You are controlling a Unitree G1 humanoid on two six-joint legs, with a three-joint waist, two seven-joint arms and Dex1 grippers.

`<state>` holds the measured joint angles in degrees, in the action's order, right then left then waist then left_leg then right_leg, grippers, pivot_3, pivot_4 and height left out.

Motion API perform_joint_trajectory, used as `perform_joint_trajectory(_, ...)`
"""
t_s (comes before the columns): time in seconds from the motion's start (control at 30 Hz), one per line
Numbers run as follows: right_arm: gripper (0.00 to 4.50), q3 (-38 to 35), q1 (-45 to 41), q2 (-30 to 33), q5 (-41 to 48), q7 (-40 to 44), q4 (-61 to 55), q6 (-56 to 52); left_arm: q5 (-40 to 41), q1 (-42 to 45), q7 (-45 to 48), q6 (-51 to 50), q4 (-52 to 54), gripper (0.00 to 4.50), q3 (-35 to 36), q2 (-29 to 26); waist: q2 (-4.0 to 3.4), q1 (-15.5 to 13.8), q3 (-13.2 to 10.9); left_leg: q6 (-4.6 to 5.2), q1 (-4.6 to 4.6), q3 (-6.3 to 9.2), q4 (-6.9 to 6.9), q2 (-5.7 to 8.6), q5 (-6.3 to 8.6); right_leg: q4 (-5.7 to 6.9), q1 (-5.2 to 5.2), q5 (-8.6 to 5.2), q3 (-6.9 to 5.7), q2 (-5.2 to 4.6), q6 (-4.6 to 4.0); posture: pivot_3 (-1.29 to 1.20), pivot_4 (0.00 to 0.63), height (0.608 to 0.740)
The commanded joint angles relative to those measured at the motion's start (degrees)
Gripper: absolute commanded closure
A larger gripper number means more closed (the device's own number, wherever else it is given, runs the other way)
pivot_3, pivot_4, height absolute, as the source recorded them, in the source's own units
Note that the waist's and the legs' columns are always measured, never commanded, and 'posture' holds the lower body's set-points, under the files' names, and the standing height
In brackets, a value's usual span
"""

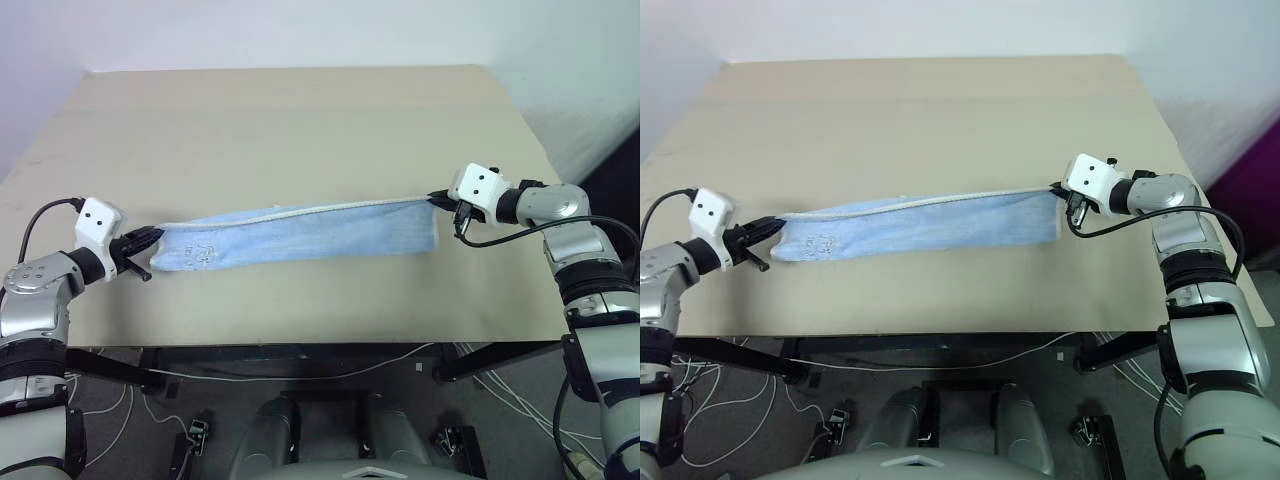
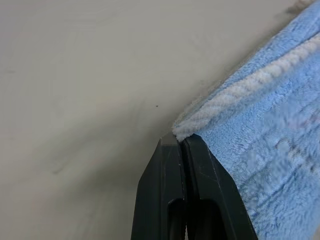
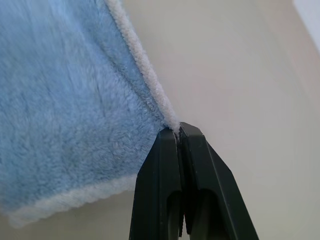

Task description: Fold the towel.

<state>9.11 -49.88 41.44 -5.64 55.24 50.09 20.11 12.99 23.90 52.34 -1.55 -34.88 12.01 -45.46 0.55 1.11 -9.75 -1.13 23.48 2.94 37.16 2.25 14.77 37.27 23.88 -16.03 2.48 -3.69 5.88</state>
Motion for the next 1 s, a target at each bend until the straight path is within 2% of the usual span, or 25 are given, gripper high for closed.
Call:
perform_joint_trajectory(0.03,4.48,-0.8,-2.0,-0.4,-0.6,-1.3,2.4,2.2,-1.2,0.6,-0.2,1.0,-2.0,4.5,0.0,-0.8,0.0,0.0,0.0,0.0,0.0,0.0,0.0,0.0,0.0,0.01,0.01,0.0,0.0,0.0,0.0,0.0,0.15,0.74)
perform_joint_trajectory(0.07,4.48,-0.9,-2.1,-0.7,-0.5,-1.0,2.9,2.3,-1.3,0.7,-0.2,1.0,-2.5,4.5,-0.2,-0.9,0.0,0.0,0.0,0.0,0.0,0.0,0.0,-0.01,0.0,0.01,0.0,0.0,0.0,0.01,0.0,0.0,0.15,0.74)
perform_joint_trajectory(0.17,3.83,-1.1,-2.3,-1.2,-0.7,-1.4,4.0,2.4,-1.1,1.2,-0.8,0.6,-3.8,3.83,0.1,-0.8,0.0,0.0,0.0,0.0,0.0,-0.01,0.01,-0.01,0.0,0.02,0.01,0.0,0.01,0.01,0.0,0.0,0.15,0.74)
perform_joint_trajectory(0.53,0.03,-3.8,-3.4,-0.5,0.5,-4.7,4.0,2.0,-0.9,1.0,-4.2,-0.1,-4.6,0.08,2.2,-1.2,0.0,0.0,0.0,0.0,0.0,0.0,0.04,0.0,0.0,0.06,0.01,0.0,0.01,0.0,0.0,0.0,0.15,0.74)
perform_joint_trajectory(0.83,0.0,-8.0,1.8,-0.2,3.2,-9.0,-5.2,-1.4,1.2,4.5,-12.1,-2.9,-10.9,0.03,6.6,-0.8,0.01,0.0,0.0,0.0,0.0,0.0,0.05,0.01,0.0,0.11,0.03,0.0,0.02,-0.01,0.01,0.0,0.15,0.74)
perform_joint_trajectory(1.0,0.0,-14.5,12.2,-0.7,13.9,-6.8,-23.0,-16.4,2.2,1.9,-11.2,-2.8,-9.1,0.03,8.3,-1.5,0.01,-0.2,0.0,0.0,0.02,0.01,0.07,0.0,0.0,0.14,0.03,0.0,0.03,-0.03,0.01,0.0,0.15,0.74)
